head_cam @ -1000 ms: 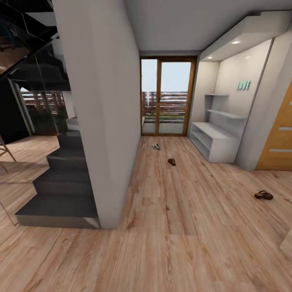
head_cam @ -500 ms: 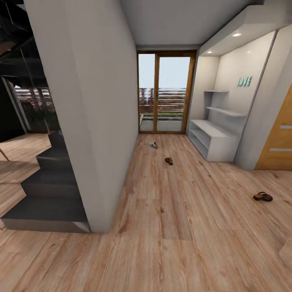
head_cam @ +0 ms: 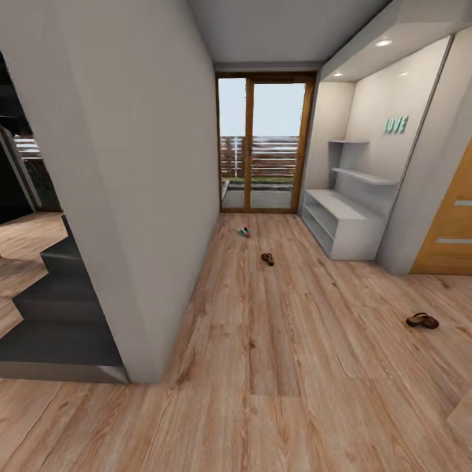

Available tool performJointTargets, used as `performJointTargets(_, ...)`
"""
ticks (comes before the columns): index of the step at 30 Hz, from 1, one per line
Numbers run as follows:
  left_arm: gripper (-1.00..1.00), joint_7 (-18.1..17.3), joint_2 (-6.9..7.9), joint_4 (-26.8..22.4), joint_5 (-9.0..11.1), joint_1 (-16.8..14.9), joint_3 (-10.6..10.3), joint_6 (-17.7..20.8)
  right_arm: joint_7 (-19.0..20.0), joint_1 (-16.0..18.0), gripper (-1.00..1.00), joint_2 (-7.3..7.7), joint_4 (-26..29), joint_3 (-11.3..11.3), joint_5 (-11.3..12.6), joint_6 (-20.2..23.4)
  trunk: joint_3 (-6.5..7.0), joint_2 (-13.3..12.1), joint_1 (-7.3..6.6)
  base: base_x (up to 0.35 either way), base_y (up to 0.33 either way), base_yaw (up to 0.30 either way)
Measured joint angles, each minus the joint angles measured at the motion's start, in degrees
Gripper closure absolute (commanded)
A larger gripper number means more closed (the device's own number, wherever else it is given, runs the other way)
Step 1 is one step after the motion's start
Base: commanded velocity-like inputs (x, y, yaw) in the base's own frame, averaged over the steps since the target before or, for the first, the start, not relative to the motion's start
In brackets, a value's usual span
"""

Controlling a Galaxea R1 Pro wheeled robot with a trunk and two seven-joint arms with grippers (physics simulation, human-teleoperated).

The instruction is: Pick up the two gym shoes and the two sandals from the corridor floor and place them onto the hallstand (shoe rack) in the corridor, making sure they are on the rack and not on the floor. Arrange them so the two gym shoes are next to each other and the two sandals are next to each other.

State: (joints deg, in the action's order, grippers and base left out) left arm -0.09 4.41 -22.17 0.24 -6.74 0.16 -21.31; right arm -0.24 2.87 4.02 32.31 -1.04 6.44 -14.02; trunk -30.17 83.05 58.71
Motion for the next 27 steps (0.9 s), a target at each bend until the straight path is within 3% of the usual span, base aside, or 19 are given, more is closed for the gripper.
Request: performJointTargets(27, -1.0, 0.01, 0.07, 0.0, 0.01, 0.0, 0.0, 0.04, 0.0, 0.0, -1.0, 0.0, -0.06, 0.06, 0.0, -0.06, -2.42, 0.0, -0.01, 0.255, -0.229, 0.0)
